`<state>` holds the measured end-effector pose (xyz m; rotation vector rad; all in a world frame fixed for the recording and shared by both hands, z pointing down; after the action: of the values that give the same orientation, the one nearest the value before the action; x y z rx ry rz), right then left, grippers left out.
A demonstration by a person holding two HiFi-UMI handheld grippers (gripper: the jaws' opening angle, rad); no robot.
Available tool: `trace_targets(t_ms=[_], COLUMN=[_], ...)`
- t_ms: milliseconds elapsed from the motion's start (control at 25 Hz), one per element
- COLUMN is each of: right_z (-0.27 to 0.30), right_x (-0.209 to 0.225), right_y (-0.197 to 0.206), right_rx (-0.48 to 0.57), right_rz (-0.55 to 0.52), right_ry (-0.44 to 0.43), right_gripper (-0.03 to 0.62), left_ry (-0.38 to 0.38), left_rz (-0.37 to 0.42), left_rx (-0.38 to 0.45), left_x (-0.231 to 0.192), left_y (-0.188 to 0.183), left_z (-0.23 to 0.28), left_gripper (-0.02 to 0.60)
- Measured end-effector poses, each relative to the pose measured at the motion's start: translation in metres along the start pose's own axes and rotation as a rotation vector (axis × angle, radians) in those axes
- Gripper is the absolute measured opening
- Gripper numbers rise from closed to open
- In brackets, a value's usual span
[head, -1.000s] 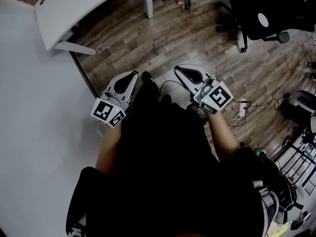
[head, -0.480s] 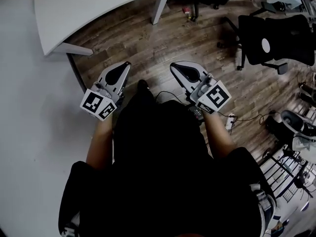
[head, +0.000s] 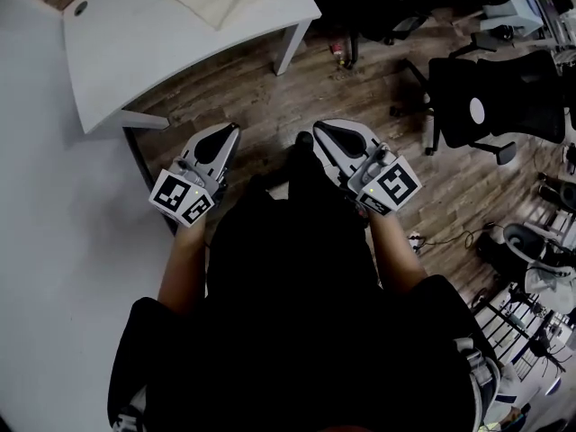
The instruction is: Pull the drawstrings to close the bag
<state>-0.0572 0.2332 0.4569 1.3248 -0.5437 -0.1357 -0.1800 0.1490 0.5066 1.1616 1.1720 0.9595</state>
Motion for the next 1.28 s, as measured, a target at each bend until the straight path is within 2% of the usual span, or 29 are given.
trace_targets(t_ms=[280,560,760,1080,1280], right_z=[0.043,0.073,0.082,0.092,0.107], right_x=[0.073,0.154,0.203,0.257,0.271], right_y=[-0.021,-0.065,-0.089,-0.102,-0.108], right_rx=[-0.004,-0.030,-0.044,-0.047,-0.033], right_rz=[0.015,0.016,0.019,0.020,0.017], right_ry=[-0.098,-0.232,-0.295,-0.370,-0.399], right_gripper=[0.006,0.006,0.006,0.006,0.008], left_ry=[-0.095,-0.208,-0.277,-0.378,-0.424], left_rz=[-0.003,0.003,0.016,0.024,0.049], left_rx=[-0.030,-0.043,-0.037,-0.058,-0.044], left_x=[-0.049,-0.088,-0.104,-0.125,-0.138], left_y=[-0.002,-0.032,-0.049,-0.054,-0.059], left_z=[0.048,0.117,0.158,0.193,0.189], left_gripper=[0.017,0.017,0.017,0.017,0.017])
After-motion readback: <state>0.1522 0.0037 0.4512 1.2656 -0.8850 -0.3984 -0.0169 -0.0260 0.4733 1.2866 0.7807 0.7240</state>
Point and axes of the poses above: the fingertips, and each gripper's own axes: z forward along the fingers, x to its right, y out of its underside, the point moved 1 cm from there along -z, backward along the fingers, and after that the axes turned 10 degrees about z, right-handed, at the moved point
